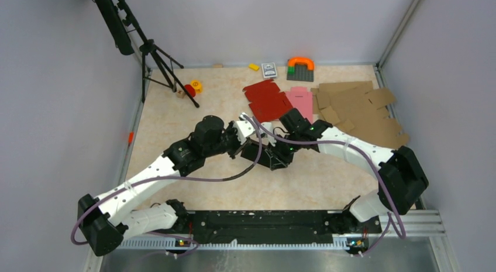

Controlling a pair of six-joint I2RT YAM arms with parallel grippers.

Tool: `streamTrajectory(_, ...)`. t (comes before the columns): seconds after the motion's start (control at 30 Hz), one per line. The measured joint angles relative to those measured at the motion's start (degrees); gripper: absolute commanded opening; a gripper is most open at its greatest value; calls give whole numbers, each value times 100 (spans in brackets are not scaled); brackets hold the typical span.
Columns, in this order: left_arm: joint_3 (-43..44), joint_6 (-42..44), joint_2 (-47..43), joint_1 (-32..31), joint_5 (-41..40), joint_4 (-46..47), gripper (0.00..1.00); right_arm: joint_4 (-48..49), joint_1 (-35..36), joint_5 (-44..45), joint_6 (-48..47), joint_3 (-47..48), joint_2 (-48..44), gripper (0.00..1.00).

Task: Fold the paper box
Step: Close the paper box at the center of the board.

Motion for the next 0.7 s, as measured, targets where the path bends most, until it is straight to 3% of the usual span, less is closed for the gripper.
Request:
streamTrajectory(0.2, -291, -282, -111, -50, -190, 400, 26, 332, 0, 127, 35, -177, -9, 3)
streamTrajectory(0.47, -568, -330, -334, -55, -527, 382, 45, 345, 0, 162, -7, -328, -22, 3)
streamTrajectory(0.7, -1108, 37, -1237, -55, -595, 428, 32, 317, 0, 26, -90, -378, -153, 3)
